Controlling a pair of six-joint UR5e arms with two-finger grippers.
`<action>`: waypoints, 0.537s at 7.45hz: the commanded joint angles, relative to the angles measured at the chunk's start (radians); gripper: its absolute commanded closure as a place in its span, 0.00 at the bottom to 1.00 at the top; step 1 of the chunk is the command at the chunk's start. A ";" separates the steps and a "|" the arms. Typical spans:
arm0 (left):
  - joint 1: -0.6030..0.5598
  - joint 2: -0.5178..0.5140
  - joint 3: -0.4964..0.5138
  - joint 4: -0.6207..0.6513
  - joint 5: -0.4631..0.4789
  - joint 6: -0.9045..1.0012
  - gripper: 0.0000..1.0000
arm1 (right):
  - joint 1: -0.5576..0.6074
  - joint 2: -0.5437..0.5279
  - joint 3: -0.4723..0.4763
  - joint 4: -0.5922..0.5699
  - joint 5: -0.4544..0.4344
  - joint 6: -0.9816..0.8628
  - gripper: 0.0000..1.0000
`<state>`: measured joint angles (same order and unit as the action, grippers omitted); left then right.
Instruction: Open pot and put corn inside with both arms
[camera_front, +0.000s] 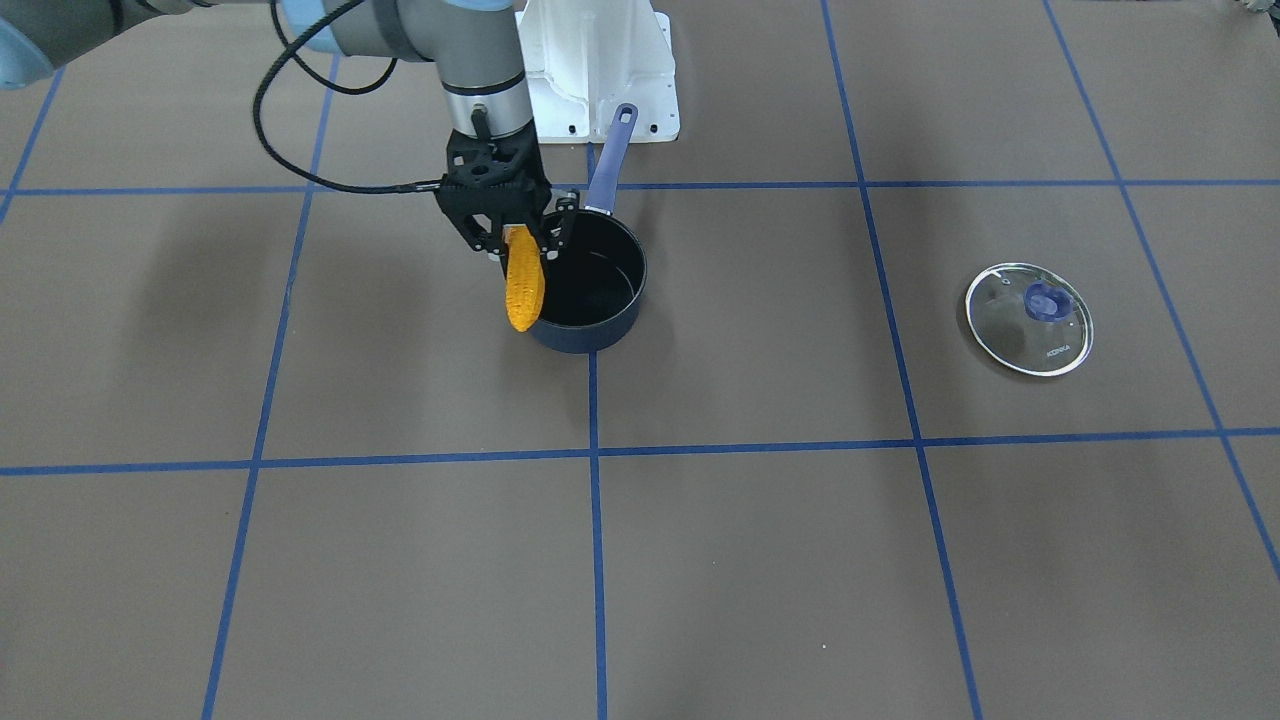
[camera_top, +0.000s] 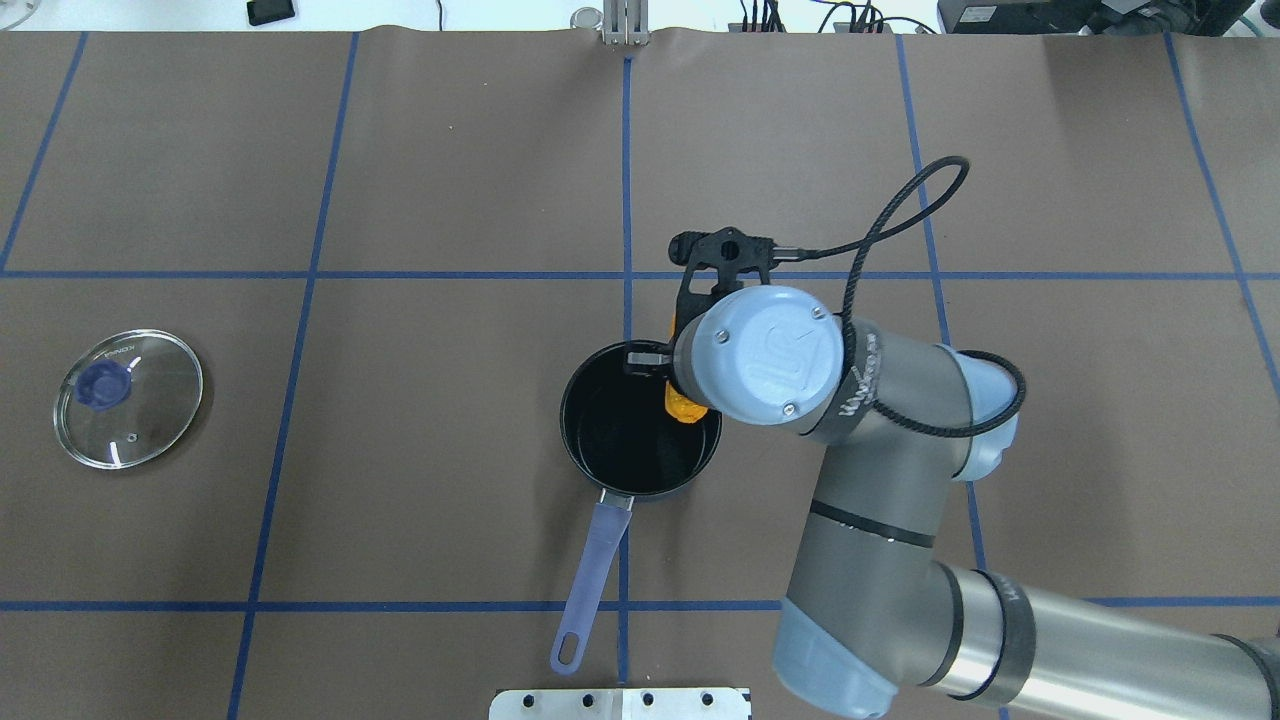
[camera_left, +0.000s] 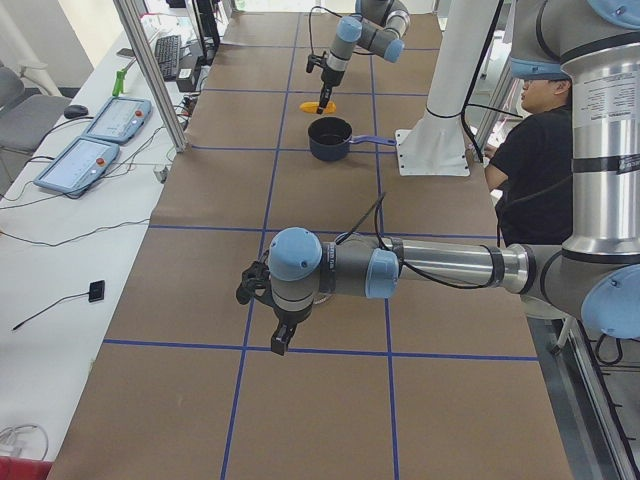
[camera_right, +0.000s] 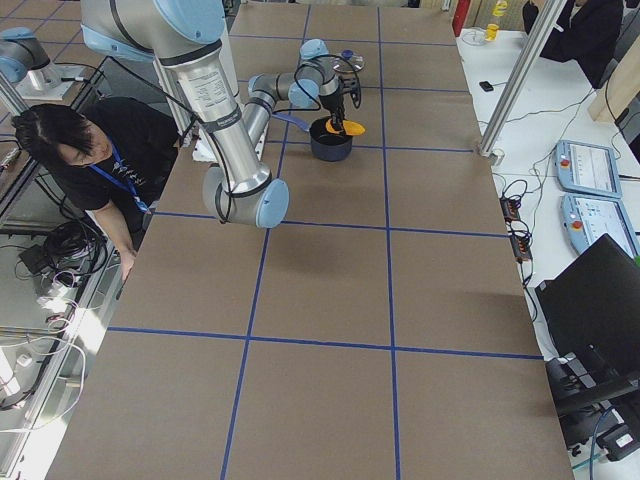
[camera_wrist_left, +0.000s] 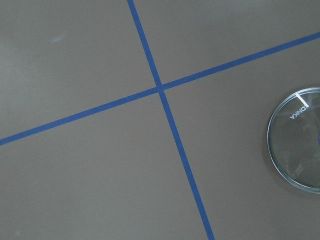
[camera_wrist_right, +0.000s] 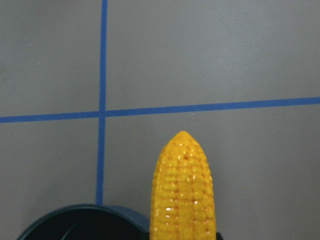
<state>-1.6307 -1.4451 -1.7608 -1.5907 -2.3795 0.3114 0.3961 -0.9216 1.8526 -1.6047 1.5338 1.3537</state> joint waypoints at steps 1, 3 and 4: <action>0.002 0.000 0.001 0.000 -0.001 0.000 0.02 | -0.074 0.049 -0.073 0.012 -0.060 0.031 0.01; 0.002 0.000 0.001 0.000 -0.001 0.000 0.02 | -0.073 0.046 -0.070 0.012 -0.067 0.016 0.00; 0.002 0.000 0.001 0.000 -0.001 0.000 0.02 | -0.050 0.049 -0.066 0.012 -0.061 0.002 0.00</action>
<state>-1.6292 -1.4450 -1.7596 -1.5907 -2.3807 0.3114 0.3301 -0.8746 1.7839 -1.5926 1.4700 1.3714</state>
